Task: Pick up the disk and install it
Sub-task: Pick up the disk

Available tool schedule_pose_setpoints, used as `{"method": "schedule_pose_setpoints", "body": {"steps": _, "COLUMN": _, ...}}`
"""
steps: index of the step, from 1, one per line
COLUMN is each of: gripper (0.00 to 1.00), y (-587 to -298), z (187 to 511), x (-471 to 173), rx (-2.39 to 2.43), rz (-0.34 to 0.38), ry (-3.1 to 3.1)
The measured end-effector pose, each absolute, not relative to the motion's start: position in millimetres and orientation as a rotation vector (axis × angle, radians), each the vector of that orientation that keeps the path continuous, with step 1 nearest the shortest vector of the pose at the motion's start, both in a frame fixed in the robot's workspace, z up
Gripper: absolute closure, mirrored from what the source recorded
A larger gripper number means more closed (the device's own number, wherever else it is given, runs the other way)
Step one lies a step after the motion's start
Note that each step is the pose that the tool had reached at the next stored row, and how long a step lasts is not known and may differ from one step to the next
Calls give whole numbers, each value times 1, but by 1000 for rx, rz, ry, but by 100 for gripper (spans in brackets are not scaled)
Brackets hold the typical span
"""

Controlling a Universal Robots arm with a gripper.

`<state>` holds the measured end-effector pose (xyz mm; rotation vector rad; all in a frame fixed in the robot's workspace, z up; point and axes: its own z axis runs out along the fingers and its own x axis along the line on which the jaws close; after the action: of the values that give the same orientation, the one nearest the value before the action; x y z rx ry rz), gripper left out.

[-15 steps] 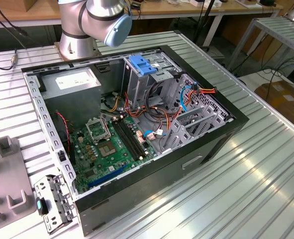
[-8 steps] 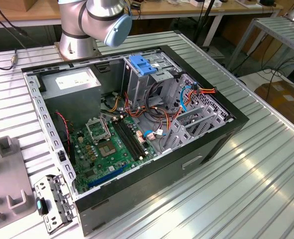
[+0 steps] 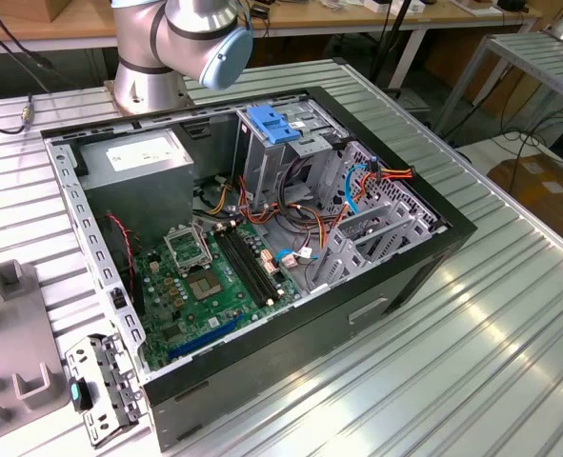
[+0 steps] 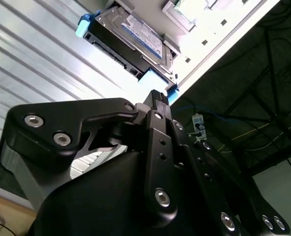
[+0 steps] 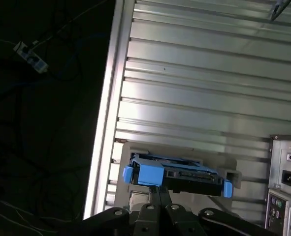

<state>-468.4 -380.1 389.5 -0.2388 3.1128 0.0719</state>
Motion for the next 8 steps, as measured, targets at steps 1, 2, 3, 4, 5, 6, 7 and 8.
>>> {"method": "schedule_pose_setpoints", "body": {"steps": 1, "gripper": 89, "y": -380, "z": 389, "x": -468, "rx": -259, "rz": 72, "ry": 3112}}
{"method": "schedule_pose_setpoints", "body": {"steps": 2, "gripper": 89, "y": -380, "z": 389, "x": -468, "rx": -279, "rz": 72, "ry": 3110}}
{"method": "schedule_pose_setpoints", "body": {"steps": 3, "gripper": 89, "y": -380, "z": 389, "x": -468, "rx": -299, "rz": 72, "ry": 3109}}
{"method": "schedule_pose_setpoints", "body": {"steps": 4, "gripper": 89, "y": -380, "z": 389, "x": -468, "rx": -320, "rz": 73, "ry": 3107}}
{"method": "schedule_pose_setpoints", "body": {"steps": 5, "gripper": 89, "y": -380, "z": 389, "x": -468, "rx": -341, "rz": 73, "ry": 3105}}
{"method": "schedule_pose_setpoints", "body": {"steps": 6, "gripper": 89, "y": -380, "z": 389, "x": -468, "rx": -361, "rz": 73, "ry": 3103}}
{"method": "schedule_pose_setpoints", "body": {"steps": 7, "gripper": 89, "y": -380, "z": 389, "x": -468, "rx": -393, "rz": 73, "ry": 3099}}
{"method": "schedule_pose_setpoints", "body": {"steps": 8, "gripper": 89, "y": -380, "z": 389, "x": -468, "rx": -411, "rz": 73, "ry": 3097}}
